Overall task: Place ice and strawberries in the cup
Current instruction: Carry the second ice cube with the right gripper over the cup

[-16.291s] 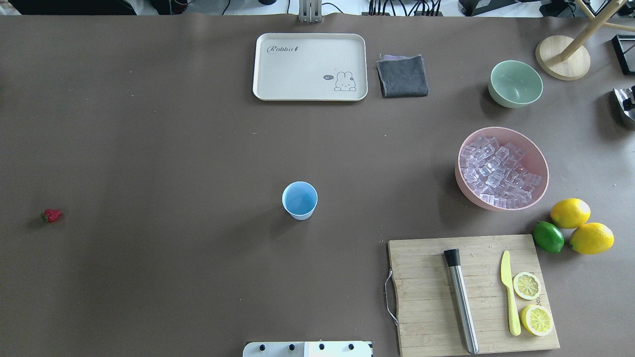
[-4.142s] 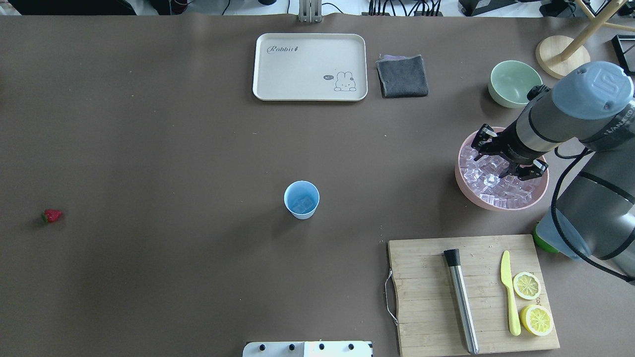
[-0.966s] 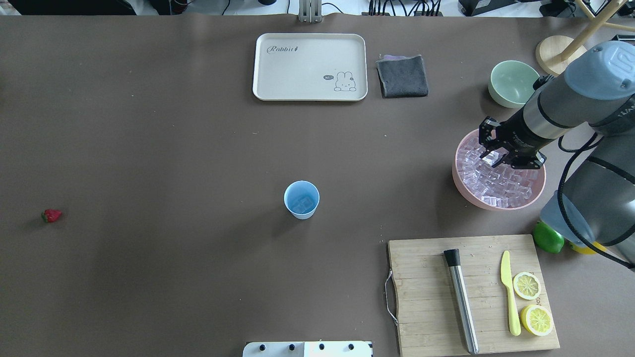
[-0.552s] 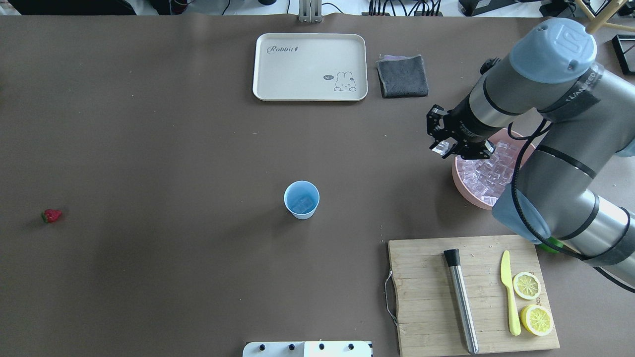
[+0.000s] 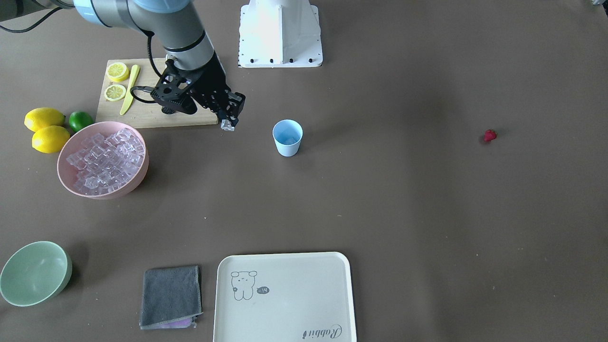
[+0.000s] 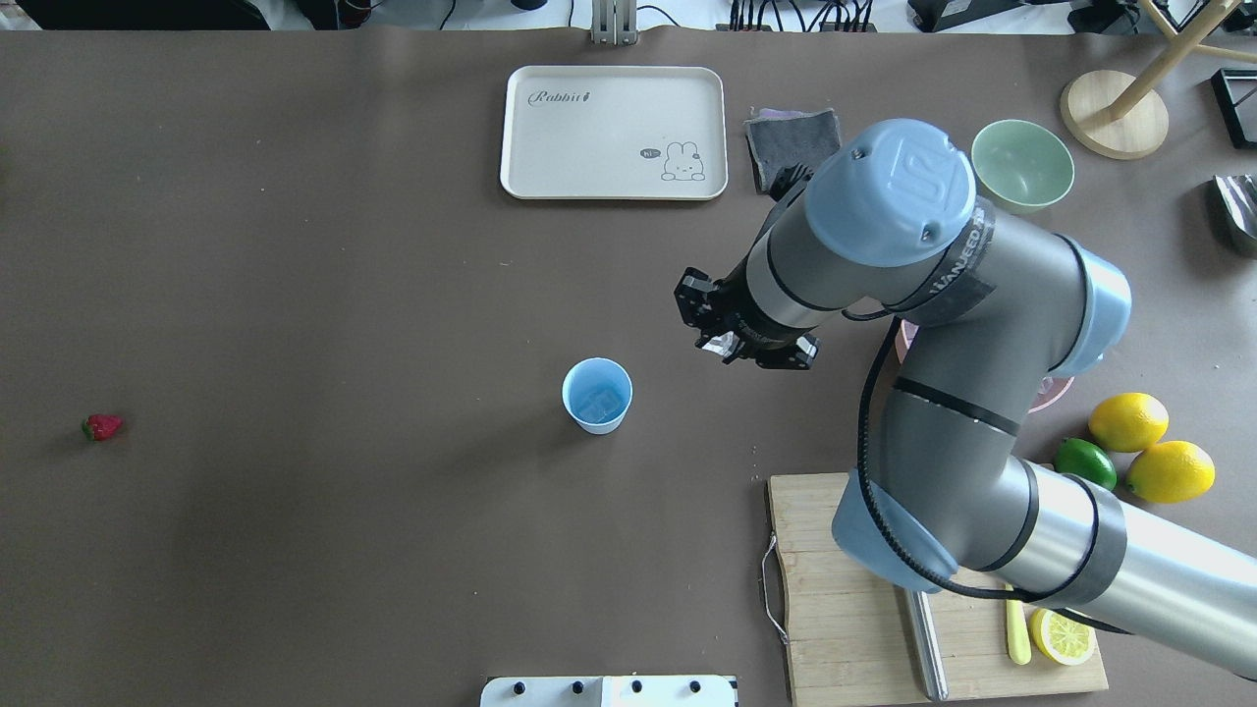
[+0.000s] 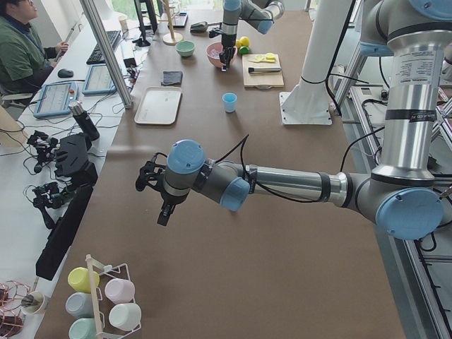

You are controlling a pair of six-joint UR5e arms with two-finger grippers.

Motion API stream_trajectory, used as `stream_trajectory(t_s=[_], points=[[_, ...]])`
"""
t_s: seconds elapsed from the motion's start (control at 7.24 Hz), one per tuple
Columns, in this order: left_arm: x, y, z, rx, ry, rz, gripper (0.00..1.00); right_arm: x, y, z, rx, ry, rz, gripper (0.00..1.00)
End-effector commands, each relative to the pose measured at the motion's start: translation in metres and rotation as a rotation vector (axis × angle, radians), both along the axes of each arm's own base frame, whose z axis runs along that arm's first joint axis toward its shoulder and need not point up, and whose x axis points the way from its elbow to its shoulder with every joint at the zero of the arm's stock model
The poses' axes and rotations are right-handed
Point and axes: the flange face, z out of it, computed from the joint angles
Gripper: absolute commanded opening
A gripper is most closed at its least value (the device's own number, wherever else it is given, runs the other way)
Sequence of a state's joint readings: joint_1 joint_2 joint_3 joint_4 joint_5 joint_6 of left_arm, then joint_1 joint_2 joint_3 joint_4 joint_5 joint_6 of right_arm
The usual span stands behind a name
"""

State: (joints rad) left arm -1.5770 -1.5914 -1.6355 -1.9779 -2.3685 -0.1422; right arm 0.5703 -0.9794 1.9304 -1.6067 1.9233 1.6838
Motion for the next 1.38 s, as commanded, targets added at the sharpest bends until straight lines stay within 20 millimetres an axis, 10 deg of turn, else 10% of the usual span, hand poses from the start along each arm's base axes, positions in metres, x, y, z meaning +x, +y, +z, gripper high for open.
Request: stream_trajectory(t_s=[0.0, 0.97, 1.1, 1.24], points=[[0.0, 0.0, 0.007, -0.013, 0.0, 0.001, 0.98, -0.046, 0.041, -0.021, 0.079, 0.001, -0.043, 0.0], [0.001, -0.002, 0.03, -0.043, -0.003, 0.007, 0.98, -0.114, 0.033, -0.026, 0.176, -0.001, -0.013, 0.0], [0.001, -0.002, 0.032, -0.046, -0.003, 0.008, 0.98, -0.115, 0.033, -0.024, 0.177, 0.004, -0.013, 0.14], [0.001, -0.003, 0.032, -0.046, -0.003, 0.008, 0.98, -0.115, 0.033, -0.025, 0.178, -0.001, -0.012, 0.76]])
